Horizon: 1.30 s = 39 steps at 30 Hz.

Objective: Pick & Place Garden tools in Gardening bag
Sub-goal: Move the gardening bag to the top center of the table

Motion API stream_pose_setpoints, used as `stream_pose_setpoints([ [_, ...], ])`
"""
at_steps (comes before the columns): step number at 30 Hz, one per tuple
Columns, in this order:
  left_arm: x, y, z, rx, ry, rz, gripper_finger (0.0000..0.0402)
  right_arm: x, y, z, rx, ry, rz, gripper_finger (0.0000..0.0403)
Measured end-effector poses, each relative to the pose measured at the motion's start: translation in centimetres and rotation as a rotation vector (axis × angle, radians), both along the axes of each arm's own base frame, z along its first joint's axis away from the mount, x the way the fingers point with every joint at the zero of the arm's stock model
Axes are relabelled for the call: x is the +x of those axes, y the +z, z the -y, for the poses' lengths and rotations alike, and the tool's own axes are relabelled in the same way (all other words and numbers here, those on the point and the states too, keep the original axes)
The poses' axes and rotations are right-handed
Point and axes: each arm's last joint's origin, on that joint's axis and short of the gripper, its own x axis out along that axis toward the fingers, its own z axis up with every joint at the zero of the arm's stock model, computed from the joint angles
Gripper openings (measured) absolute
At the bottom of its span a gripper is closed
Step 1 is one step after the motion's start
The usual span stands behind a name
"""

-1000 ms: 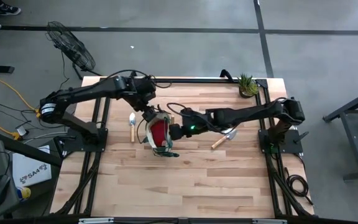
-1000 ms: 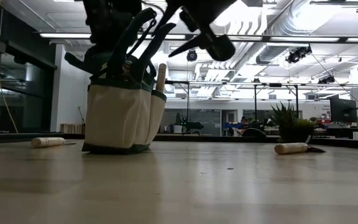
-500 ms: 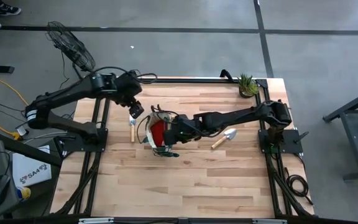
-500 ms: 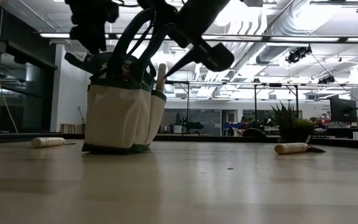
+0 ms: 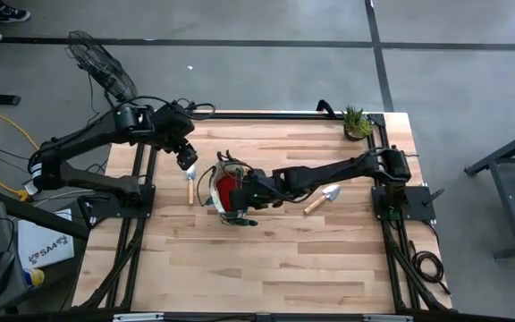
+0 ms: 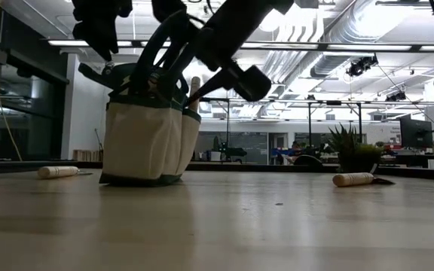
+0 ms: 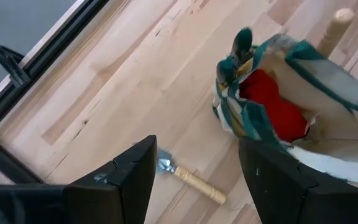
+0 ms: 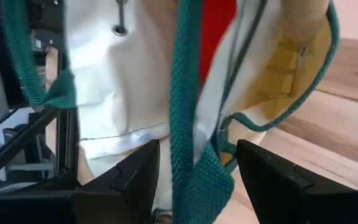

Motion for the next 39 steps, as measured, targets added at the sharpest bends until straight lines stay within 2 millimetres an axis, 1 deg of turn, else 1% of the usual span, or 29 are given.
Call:
stream_pose_setpoints([
  [3, -0.1, -0.1, 0.0, 0.001, -0.01, -0.015, 0.0223, 0.1, -0.5, 0.0, 0.004, -0.005, -0.022, 0.0205],
  [6, -0.1, -0.1, 0.0, 0.002, -0.015, -0.021, 0.0223, 0.0, -0.6, 0.0, 0.006, -0.009, -0.028, 0.0205],
  [10, -0.2, -0.1, 0.1, 0.001, -0.015, -0.024, 0.0223, -0.1, -0.7, 0.0, 0.013, -0.002, -0.047, 0.0186],
  [22, -0.2, -0.1, 0.1, 0.001, -0.015, -0.025, 0.0222, -0.1, -0.6, -0.1, 0.012, 0.05, -0.042, 0.0061],
  [26, -0.2, -0.1, 0.1, 0.001, -0.015, -0.025, 0.0222, -0.6, 0.2, 0.1, -0.025, 0.084, -0.04, 0.0014],
  [34, -0.1, -0.1, 0.0, 0.001, -0.015, -0.021, 0.0222, -2.1, 1.5, 1.1, -0.079, 0.107, -0.109, 0.0007],
  [39, 0.0, -0.1, 0.1, -0.016, -0.026, -0.005, 0.0222, -3.0, 1.9, 1.6, -0.115, 0.147, -0.16, 0.0006],
])
